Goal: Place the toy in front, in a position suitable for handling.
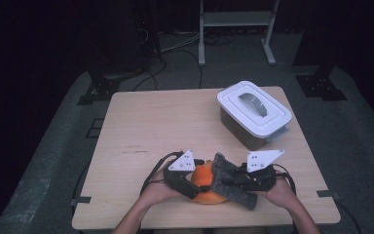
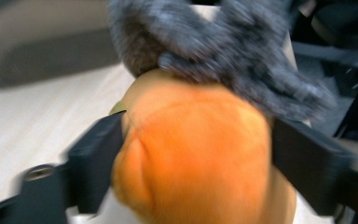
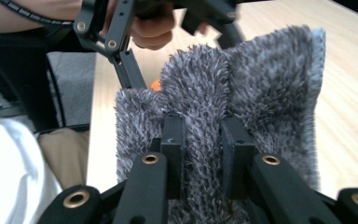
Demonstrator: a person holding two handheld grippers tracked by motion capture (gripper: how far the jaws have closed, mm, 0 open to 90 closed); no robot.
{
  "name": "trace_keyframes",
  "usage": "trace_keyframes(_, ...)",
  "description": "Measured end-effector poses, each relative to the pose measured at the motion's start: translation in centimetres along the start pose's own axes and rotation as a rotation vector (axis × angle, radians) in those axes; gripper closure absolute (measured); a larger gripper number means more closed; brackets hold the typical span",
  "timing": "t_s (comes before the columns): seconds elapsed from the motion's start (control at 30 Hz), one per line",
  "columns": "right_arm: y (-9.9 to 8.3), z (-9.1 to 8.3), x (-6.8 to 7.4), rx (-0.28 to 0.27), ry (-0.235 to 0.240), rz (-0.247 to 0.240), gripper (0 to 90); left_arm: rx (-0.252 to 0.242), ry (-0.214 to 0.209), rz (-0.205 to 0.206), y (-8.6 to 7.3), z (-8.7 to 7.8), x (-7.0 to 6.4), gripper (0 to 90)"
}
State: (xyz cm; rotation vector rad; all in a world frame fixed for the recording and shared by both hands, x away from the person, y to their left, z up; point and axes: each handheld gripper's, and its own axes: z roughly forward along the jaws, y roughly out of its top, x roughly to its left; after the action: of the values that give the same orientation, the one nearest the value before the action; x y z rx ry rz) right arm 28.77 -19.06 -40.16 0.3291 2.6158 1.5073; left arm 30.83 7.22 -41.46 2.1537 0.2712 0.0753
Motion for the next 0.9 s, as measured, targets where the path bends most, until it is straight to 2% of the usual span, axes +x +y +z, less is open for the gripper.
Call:
trace_keyframes(0.03,0.1,0.1,0.1,0.0,0.008,-0.004,73.2,0.01,-0.003,-0.007,-0.1,0.1,0.0,10.0)
trace_keyframes(0.07,0.2,0.2,0.2,0.005,0.011,-0.012,73.2,0.009,0.008,0.012,-0.3,0.1,-0.1,11.9)
trace_keyframes(0.13,0.1,0.0,0.1,0.008,0.013,-0.016,73.3,0.012,0.014,0.043,-0.3,-0.1,-0.3,21.7)
trace_keyframes(0.23,-0.5,-0.6,-0.6,0.019,0.004,-0.005,73.3,0.011,0.019,0.08,-0.3,-0.3,-0.5,26.6)
trace_keyframes(0.3,-1.2,-1.4,-1.4,0.029,-0.032,0.032,73.3,0.011,0.011,0.101,-0.2,-0.4,-0.5,27.5)
trace_keyframes(0.37,-1.7,-2.1,-2.0,0.004,-0.067,0.061,73.3,0.008,0.014,0.147,0.0,-0.4,-0.8,28.9)
trace_keyframes(0.43,-1.8,-2.4,-2.2,-0.025,-0.071,0.077,73.3,0.007,0.025,0.192,0.2,-0.4,-1.1,29.9)
trace_keyframes(0.53,-1.8,-1.7,-2.0,-0.006,-0.052,0.08,73.5,0.013,0.056,0.233,0.4,-0.7,-1.0,31.5)
trace_keyframes(0.6,-1.7,-1.4,-1.8,-0.006,-0.044,0.082,73.6,0.01,0.063,0.211,0.3,-1.0,-0.6,31.1)
trace_keyframes(0.63,-1.6,-1.3,-1.8,-0.001,-0.042,0.076,73.7,0.013,0.06,0.187,0.3,-1.1,-0.5,28.6)
trace_keyframes(0.7,-1.5,-1.0,-1.5,0.009,-0.037,0.067,73.7,0.013,0.038,0.128,0.2,-1.2,-0.1,23.0)
trace_keyframes(0.77,-1.3,-0.8,-1.3,0.022,-0.023,0.053,73.7,-0.007,-0.001,0.058,0.2,-1.2,0.2,19.4)
trace_keyframes(0.83,-1.1,-0.7,-1.1,0.027,-0.001,0.047,73.9,0.004,-0.014,0.046,0.2,-1.2,0.2,19.1)
trace_keyframes(0.9,-0.7,-0.6,-0.8,0.03,-0.013,0.03,74.0,0.002,-0.006,0.073,0.0,-1.1,-0.1,24.9)
